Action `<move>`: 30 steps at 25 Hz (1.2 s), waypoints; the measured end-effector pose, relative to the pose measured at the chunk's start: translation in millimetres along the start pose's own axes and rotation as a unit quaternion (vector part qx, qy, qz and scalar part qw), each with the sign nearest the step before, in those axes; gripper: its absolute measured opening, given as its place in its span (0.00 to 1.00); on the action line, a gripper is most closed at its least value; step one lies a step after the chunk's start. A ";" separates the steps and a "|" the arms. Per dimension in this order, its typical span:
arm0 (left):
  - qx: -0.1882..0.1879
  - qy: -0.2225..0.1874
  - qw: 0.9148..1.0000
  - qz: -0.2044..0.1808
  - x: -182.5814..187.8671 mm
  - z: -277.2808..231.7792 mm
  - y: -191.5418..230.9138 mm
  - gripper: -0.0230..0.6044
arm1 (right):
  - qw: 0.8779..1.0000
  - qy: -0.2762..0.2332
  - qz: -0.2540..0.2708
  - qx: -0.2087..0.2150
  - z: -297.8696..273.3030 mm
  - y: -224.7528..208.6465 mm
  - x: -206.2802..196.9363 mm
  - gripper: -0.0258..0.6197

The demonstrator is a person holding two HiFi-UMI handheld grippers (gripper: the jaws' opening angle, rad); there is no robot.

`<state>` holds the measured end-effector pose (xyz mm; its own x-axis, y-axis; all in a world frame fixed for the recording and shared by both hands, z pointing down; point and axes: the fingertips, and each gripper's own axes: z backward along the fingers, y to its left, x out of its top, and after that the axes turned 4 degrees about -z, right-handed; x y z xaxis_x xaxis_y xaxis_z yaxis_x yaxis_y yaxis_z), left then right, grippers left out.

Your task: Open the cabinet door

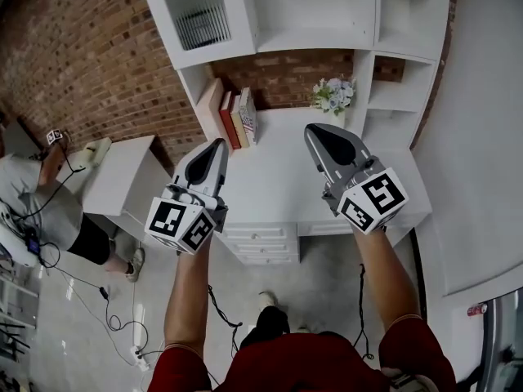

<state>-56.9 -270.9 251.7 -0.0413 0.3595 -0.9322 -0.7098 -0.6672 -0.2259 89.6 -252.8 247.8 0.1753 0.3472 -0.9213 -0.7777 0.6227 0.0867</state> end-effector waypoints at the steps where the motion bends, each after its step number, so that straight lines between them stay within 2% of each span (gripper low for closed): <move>1: -0.002 -0.004 1.000 0.001 -2.7 -7.1 7.7 0.04 | 1.000 0.002 0.004 -0.002 -7.0 -5.5 -2.7 0.06; 6: -0.016 -0.018 1.000 -0.001 -10.4 -47.3 57.9 0.04 | 1.000 0.008 0.013 -0.018 -54.3 -32.9 -13.9 0.06; 13: -0.043 -0.040 0.998 -0.013 1.2 -107.3 141.2 0.04 | 0.999 0.002 0.030 -0.023 -146.0 -69.1 -8.6 0.06; 19: -0.064 -0.046 0.997 -0.017 8.4 -159.2 186.9 0.04 | 0.999 0.003 0.022 -0.040 -191.2 -102.7 -15.7 0.06; 24: -0.058 -0.047 0.997 -0.033 20.5 -203.3 203.7 0.04 | 0.999 0.001 0.015 -0.039 -208.1 -137.6 -15.3 0.06; 30: -0.021 -0.049 0.997 -0.056 48.2 -255.2 218.6 0.04 | 1.000 0.005 0.005 -0.023 -214.3 -188.3 1.3 0.06</move>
<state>-34.5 -565.8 85.3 -0.0336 0.4934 -0.8692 -0.6843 -0.6452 -0.3398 106.8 -519.8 149.1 0.1614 0.3462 -0.9242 -0.8069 0.5854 0.0784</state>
